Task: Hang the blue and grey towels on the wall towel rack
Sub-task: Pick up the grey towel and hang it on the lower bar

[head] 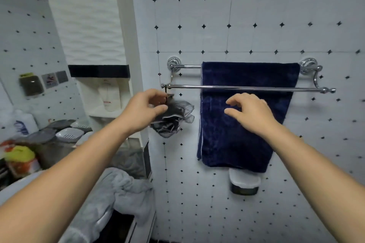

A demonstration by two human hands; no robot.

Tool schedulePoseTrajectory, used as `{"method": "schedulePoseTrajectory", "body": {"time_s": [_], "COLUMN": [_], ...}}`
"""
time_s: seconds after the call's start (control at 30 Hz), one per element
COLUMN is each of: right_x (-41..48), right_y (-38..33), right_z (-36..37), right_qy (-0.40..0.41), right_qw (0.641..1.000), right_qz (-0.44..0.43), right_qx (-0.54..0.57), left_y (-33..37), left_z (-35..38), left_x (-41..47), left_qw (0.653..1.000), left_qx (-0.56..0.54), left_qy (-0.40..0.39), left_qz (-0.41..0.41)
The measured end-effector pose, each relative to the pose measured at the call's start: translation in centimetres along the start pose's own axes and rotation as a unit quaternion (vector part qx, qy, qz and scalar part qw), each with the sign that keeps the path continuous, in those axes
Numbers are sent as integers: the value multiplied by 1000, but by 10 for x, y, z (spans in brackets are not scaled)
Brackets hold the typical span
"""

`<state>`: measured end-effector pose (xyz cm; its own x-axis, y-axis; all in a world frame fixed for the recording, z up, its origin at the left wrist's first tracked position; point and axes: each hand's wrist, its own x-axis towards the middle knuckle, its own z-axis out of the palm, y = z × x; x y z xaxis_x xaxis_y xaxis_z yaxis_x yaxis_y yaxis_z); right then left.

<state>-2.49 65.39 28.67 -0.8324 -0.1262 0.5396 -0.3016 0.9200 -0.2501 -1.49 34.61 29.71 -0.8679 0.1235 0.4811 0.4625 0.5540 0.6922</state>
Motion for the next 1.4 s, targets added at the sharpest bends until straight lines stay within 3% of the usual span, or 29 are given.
{"method": "schedulePoseTrajectory", "body": {"time_s": [0.17,0.37,0.53,0.77,1.0,1.17,1.27,1.4], "right_x": [-45,-79,-94,-96,-100,-107,-102,-78], "right_y": [-64,-152,-216,-289,-338,-335,-332,-346], "right_z": [42,154,257,394,480,512,528,520], "right_qy": [-59,-199,-307,-457,-486,-454,-495,-601], "right_qw": [997,974,940,864,841,848,837,769], "right_qz": [11,-23,-70,-155,-201,-244,-193,42], "right_qx": [56,108,129,143,126,123,135,215], "left_y": [-41,-126,-189,-256,-282,-290,-293,-302], "left_z": [-47,-91,-116,-145,-153,-150,-147,-142], "left_x": [-68,-140,-184,-223,-245,-249,-248,-247], "left_qw": [998,985,963,911,855,842,827,828], "left_qx": [-5,28,42,38,40,64,44,53], "left_qy": [-6,6,40,100,159,138,144,129], "left_qz": [-59,-170,-263,-398,-492,-517,-542,-543]}}
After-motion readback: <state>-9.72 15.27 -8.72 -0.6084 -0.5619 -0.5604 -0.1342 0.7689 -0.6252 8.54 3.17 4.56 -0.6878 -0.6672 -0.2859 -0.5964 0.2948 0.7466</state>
